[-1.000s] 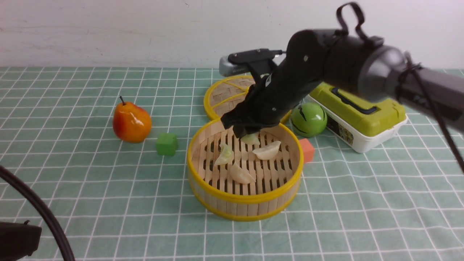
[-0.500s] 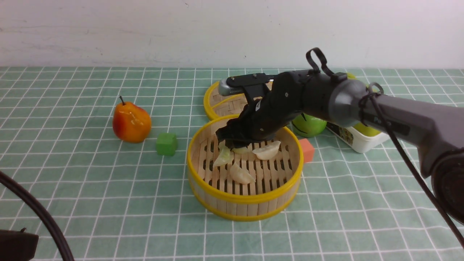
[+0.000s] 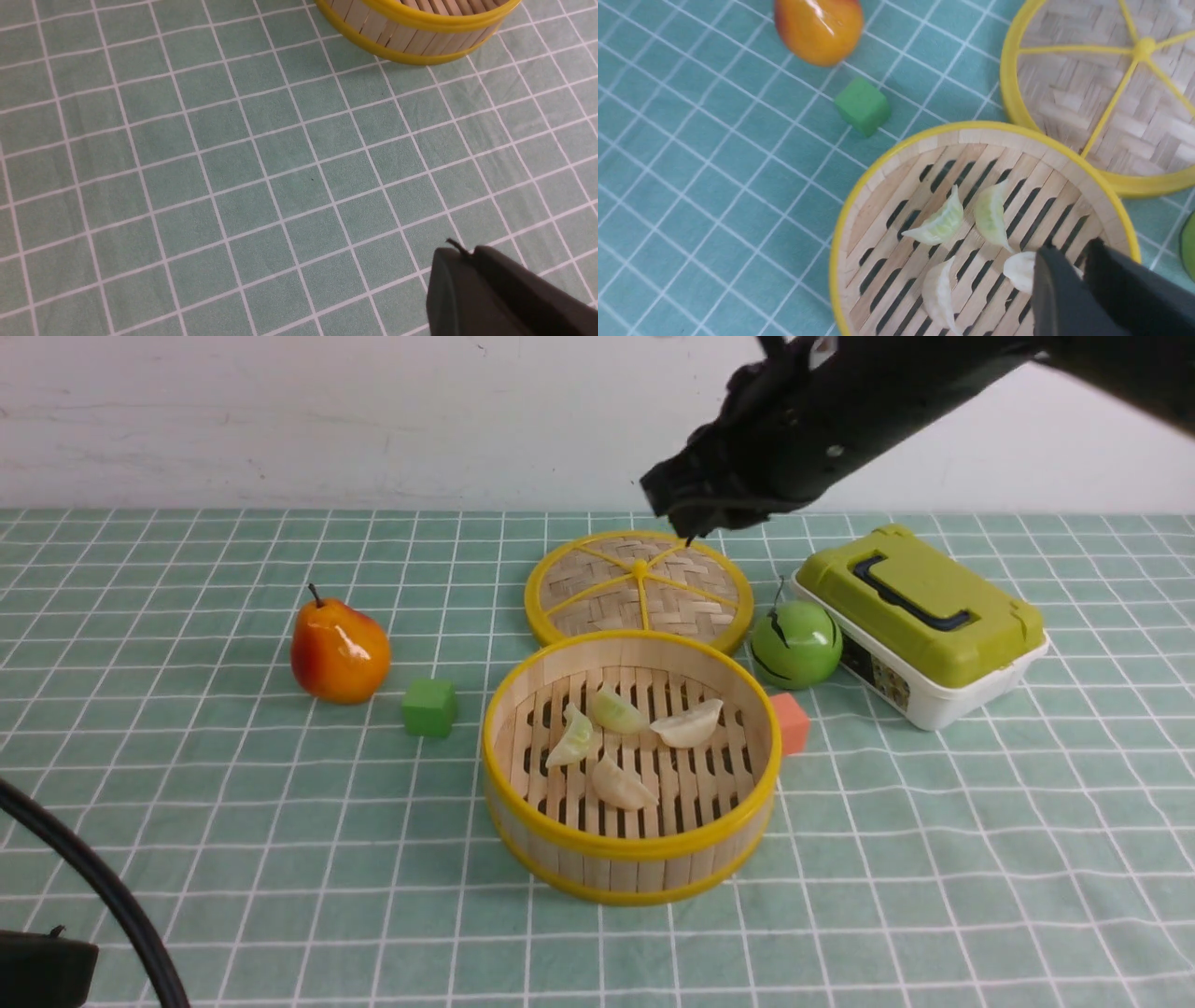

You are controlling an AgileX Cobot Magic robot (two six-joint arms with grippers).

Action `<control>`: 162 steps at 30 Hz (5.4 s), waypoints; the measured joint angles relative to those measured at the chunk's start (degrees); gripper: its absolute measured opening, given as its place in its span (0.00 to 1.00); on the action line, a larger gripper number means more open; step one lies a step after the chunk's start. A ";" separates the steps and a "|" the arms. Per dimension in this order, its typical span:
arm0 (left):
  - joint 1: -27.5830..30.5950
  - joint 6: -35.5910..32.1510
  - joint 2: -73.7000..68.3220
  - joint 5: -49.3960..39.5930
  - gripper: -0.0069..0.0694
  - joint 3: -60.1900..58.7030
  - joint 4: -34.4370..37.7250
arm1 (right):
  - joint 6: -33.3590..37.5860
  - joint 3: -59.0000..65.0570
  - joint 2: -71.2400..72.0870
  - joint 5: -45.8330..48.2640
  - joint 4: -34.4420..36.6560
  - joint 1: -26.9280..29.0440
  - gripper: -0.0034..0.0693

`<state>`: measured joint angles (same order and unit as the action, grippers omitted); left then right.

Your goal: Put the dumplings into the steamer on the table with the blue tablecloth.

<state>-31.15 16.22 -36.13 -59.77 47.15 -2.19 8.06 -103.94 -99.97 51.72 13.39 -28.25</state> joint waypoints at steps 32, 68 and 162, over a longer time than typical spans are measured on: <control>0.00 0.00 0.00 0.00 0.16 0.00 0.00 | -2.52 63.96 68.71 -26.63 -0.81 -0.49 0.02; 0.00 0.00 0.00 0.00 0.21 0.00 -0.02 | -10.52 105.33 100.58 -31.80 -12.81 29.25 0.02; 31.06 0.61 36.70 37.74 0.07 -48.88 0.03 | -10.29 105.04 100.58 -30.19 -12.81 29.25 0.13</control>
<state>-0.08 16.84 0.57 -22.02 -1.73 -2.16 -2.23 1.09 0.61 21.53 0.58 1.00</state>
